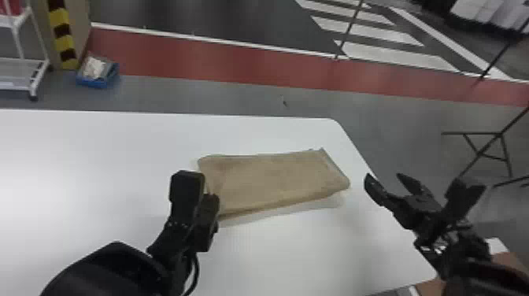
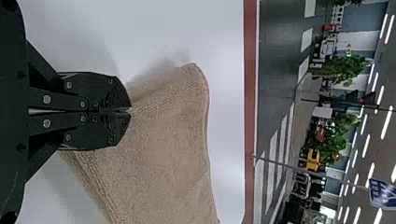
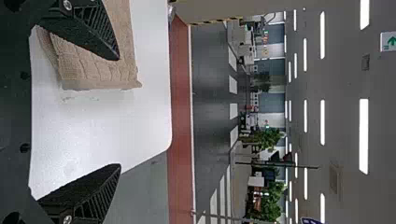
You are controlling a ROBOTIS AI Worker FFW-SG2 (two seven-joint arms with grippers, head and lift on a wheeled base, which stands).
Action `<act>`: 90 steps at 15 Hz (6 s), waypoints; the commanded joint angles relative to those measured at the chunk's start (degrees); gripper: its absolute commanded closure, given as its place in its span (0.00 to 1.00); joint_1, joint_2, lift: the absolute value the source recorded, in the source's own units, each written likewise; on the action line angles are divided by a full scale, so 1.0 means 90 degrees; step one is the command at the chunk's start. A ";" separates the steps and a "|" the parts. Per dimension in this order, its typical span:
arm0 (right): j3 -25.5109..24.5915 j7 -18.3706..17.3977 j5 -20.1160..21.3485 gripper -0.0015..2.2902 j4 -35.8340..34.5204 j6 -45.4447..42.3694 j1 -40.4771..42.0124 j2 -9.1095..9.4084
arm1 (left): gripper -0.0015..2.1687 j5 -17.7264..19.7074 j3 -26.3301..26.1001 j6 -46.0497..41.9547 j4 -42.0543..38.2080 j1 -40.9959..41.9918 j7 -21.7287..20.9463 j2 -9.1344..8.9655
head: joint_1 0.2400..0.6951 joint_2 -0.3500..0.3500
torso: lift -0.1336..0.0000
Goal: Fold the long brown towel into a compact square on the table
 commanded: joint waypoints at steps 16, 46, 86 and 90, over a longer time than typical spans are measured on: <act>0.0406 -0.0009 0.0176 0.04 0.0000 0.0176 -0.0352 0.0039 | 0.57 -0.0001 0.1634 0.1196 -0.2127 0.1004 -0.0137 0.1221 | 1.00 0.00 | 0.04; 0.1608 0.0186 0.0693 0.07 -0.0401 0.3184 -0.1279 0.0205 | 0.65 -0.0763 0.1634 0.1001 -0.1561 0.0437 -0.1260 0.1221 | 1.00 0.08 | 0.04; 0.3180 0.0489 0.0771 0.58 -0.0449 0.5274 -0.2695 0.0488 | 0.65 -0.0977 0.1214 0.1196 -0.0984 0.0154 -0.1367 0.1094 | 1.00 0.30 | 0.04; 0.3297 0.0371 0.0771 0.58 -0.0537 0.5410 -0.2754 0.0625 | 0.65 -0.0929 0.1233 0.1079 -0.1053 0.0203 -0.1641 0.1084 | 1.00 0.33 | 0.04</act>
